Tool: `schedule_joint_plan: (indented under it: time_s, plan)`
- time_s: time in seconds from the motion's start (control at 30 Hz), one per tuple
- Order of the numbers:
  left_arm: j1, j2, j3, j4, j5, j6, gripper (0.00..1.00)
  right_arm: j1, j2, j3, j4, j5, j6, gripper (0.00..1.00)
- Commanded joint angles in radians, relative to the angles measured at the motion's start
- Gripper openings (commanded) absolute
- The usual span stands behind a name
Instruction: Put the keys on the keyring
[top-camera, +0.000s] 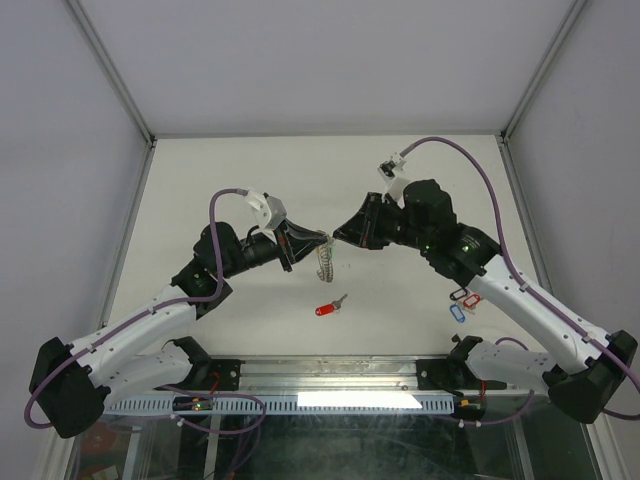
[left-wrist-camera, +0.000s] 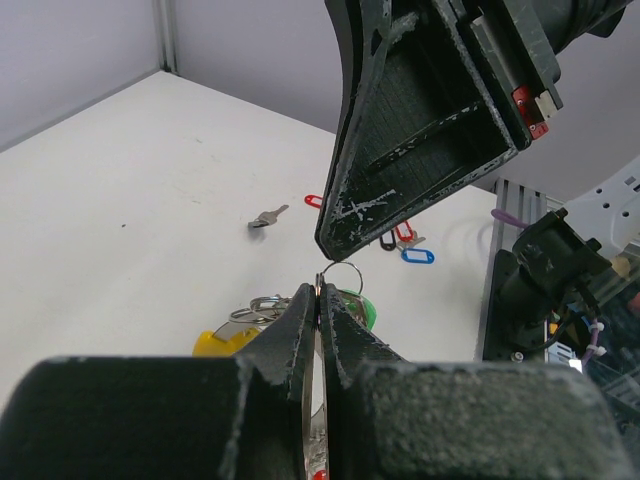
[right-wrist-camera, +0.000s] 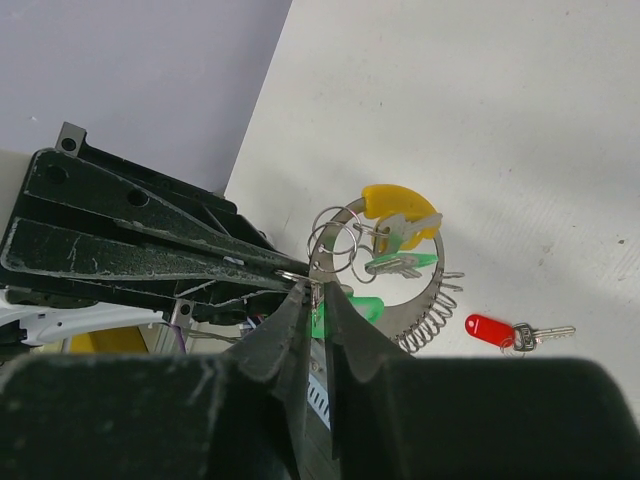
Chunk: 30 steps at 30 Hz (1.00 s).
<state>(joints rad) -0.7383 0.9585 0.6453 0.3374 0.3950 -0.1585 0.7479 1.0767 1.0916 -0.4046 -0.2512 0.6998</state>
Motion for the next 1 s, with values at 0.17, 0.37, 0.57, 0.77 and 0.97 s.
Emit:
schedule_joint_plan:
  time_s: [0.17,0.37,0.57,0.77,0.97]
  plan:
    - [0.003,-0.02,0.027,0.062,0.016,-0.002,0.0,0.001,0.006,0.001,0.035,-0.015,-0.011,0.08]
    - [0.004,-0.02,0.028,0.062,0.018,-0.001,0.0,0.001,0.006,-0.008,0.029,-0.021,-0.014,0.05]
    - [0.003,-0.018,0.027,0.063,0.018,0.0,0.0,0.002,0.015,-0.011,0.031,-0.041,-0.014,0.04]
    - [0.003,-0.017,0.027,0.061,0.019,0.001,0.0,0.002,0.019,-0.013,0.035,-0.05,-0.014,0.03]
    - [0.003,-0.016,0.028,0.061,0.017,0.001,0.0,0.002,0.024,-0.012,0.027,-0.056,-0.02,0.0]
